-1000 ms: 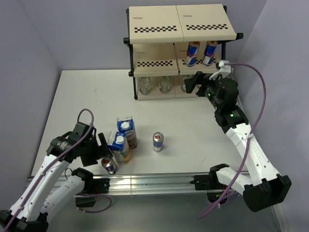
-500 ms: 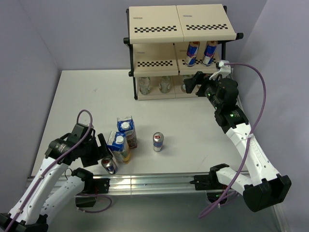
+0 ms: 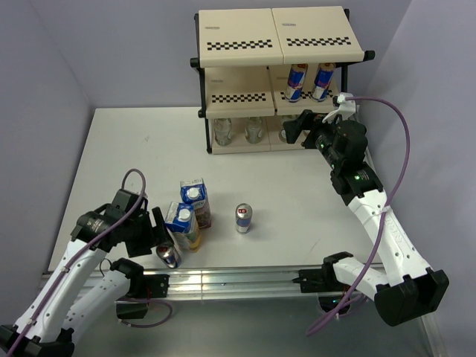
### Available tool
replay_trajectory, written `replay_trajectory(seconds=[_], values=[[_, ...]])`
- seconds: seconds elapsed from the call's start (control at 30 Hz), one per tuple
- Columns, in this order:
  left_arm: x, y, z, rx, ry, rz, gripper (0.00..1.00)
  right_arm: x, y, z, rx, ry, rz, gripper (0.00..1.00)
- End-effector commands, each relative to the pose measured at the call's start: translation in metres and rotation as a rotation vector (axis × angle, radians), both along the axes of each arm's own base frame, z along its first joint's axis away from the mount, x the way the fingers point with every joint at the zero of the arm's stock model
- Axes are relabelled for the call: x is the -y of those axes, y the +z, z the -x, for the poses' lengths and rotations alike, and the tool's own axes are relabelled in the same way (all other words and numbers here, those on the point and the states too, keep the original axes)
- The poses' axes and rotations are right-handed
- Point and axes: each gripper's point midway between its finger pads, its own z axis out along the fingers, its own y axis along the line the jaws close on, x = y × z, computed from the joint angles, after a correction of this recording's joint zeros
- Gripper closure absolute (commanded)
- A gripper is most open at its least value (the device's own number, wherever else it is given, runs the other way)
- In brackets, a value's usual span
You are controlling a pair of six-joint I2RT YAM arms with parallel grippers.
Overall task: Place and organize the beverage onto the shelf
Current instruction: Move the drink to the center of the board.
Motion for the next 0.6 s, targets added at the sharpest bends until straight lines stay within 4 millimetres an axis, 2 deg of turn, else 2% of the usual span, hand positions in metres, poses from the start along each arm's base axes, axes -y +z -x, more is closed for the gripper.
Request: replay_trajectory(seconds=[0.0, 0.3, 0.43, 0.57], values=[[0.004, 0.002, 0.002, -0.003, -0.052, 0.015, 0.21, -0.002, 0.017, 0.005, 0.054, 0.006, -0.020, 0.00], [0.017, 0.004, -0.001, -0.002, -0.078, 0.073, 0.21, -0.002, 0.014, 0.003, 0.044, 0.008, -0.010, 0.00], [0.018, 0.009, 0.000, 0.000, -0.079, 0.083, 0.20, -0.003, 0.014, 0.003, 0.045, 0.011, -0.015, 0.00], [0.013, 0.003, 0.002, -0.007, -0.066, 0.061, 0.20, -0.004, 0.013, 0.002, 0.045, 0.013, -0.020, 0.00]])
